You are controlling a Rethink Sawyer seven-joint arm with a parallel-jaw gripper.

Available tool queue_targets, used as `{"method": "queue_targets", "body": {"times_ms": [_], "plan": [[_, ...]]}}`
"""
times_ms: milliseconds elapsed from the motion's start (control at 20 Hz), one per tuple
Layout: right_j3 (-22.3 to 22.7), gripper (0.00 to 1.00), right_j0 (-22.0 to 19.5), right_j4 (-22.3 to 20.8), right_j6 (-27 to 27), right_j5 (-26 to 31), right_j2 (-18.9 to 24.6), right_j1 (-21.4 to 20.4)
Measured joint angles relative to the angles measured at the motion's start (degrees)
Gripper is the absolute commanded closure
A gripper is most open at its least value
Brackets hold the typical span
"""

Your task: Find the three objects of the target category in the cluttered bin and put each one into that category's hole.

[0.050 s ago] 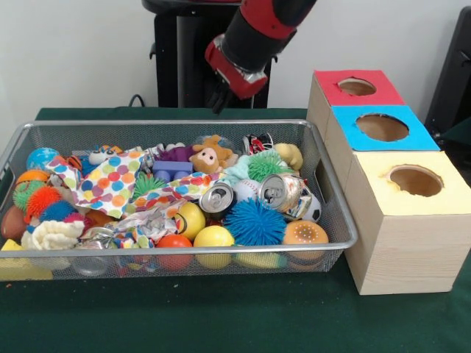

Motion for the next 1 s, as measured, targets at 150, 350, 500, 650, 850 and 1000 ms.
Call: {"method": "queue_targets", "body": {"times_ms": [150,350,500,650,850,1000], "plan": [[-0.3,1.0,0.3,-0.4,0.0,3.3,-1.5,-1.2],[-1.1,1.0,0.3,-0.8,0.0,5.7,-2.9,-3.1],[-1.2,1.0,-0.8,-0.8,0.0,3.9,-2.4,-4.5],[-0.9,1.0,-4.4,-0.8,0.0,-2.1,0.4,-6.0],[0.1,1.0,-11.1,-1.8,0.0,-12.6,5.5,-7.6],[0.9,1.0,-14.8,-3.4,0.0,-18.1,8.0,-8.0]]}}
